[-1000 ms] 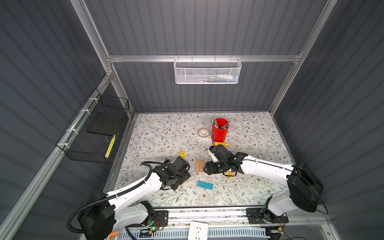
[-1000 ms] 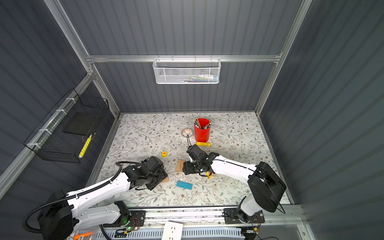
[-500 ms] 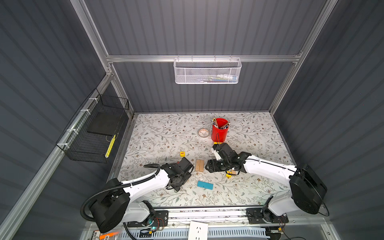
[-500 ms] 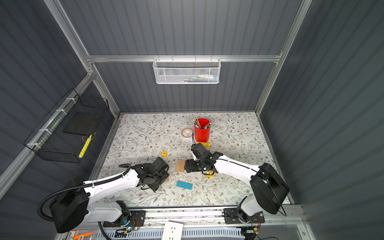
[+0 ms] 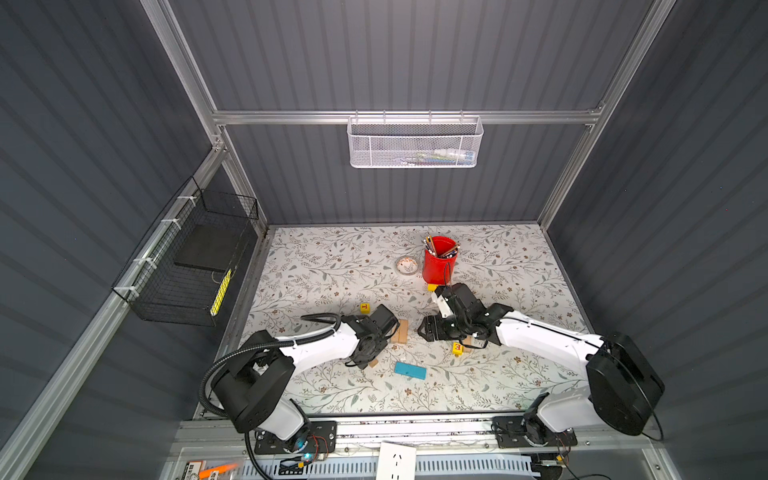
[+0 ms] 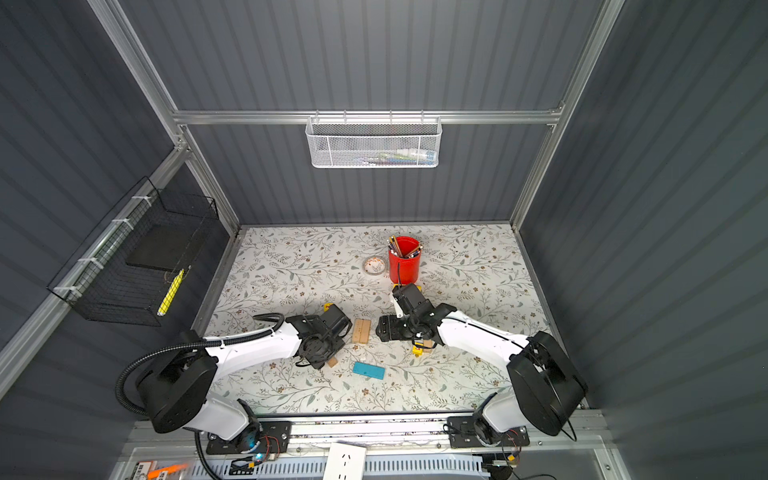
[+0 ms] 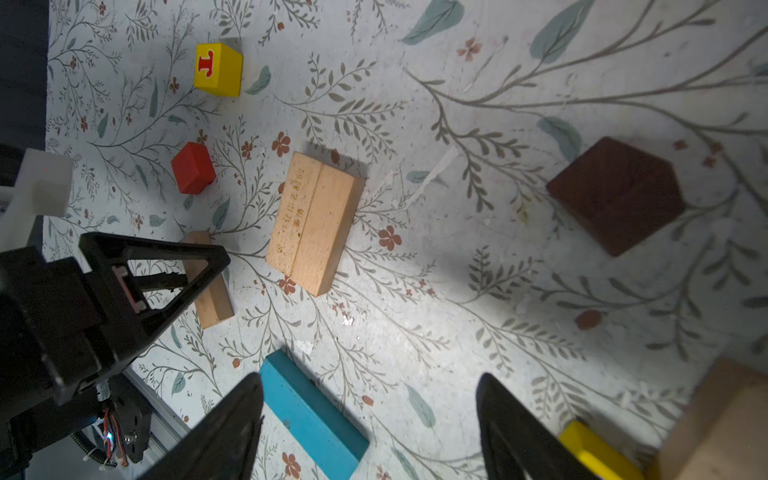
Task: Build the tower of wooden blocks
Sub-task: 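Grasp the wood bar marked 14 with the left gripper and lift it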
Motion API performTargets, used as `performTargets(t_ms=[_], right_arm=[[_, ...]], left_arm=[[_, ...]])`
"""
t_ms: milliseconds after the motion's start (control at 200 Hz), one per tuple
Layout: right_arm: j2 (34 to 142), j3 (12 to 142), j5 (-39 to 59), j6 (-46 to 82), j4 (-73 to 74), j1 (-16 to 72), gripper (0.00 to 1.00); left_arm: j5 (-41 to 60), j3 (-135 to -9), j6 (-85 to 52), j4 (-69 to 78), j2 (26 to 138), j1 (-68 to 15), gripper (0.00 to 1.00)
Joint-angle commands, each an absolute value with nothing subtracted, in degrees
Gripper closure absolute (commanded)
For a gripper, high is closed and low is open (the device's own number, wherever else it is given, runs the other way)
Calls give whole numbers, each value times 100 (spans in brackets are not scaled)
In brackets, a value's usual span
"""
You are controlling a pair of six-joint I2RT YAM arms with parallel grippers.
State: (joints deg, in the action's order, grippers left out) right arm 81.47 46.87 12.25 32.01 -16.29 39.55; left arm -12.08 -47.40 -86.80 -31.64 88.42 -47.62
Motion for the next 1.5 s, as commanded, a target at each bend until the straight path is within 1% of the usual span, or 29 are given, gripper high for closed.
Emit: performTargets(t_ms=[0,285,370,555,760,1061,1231,1371,1496], right_arm=[[8027,4584,1315,3159,-1610,3898,20],[8047,4544,1511,3304,-1468,3878,19],[8045,4535,1529,3365,-1404,3876,19],[8060,4529,1485,3513,-1290,3878,18],[8057,4608,1406,3710,-1272,3868,18],[7993,4619,1313,3955,-1125,3863,17],[7914,4532,1264,4106,-1132,3833,16],[7837,4444,1244,4215,-1117,3760,16],[7841,4457,1163,4223,-1223,3689,15]], left_arm=[[-1326,-5008,-8196,-3694,9040,-4734,45],[-1065,-4884,-7529,-3887,9121,-4790,59],[-1037,-4816,-7243,-3736,9087,-4790,62],[-898,-4967,-6664,-3613,9385,-4789,73],[-779,-4817,-6206,-3204,9203,-4786,82],[-788,-5101,-5449,-3392,8944,-4786,87],[-754,-5492,-5125,-3677,8869,-4790,91],[-638,-5871,-4862,-3698,8796,-4785,91],[-597,-6379,-4528,-3817,9089,-4788,91]])
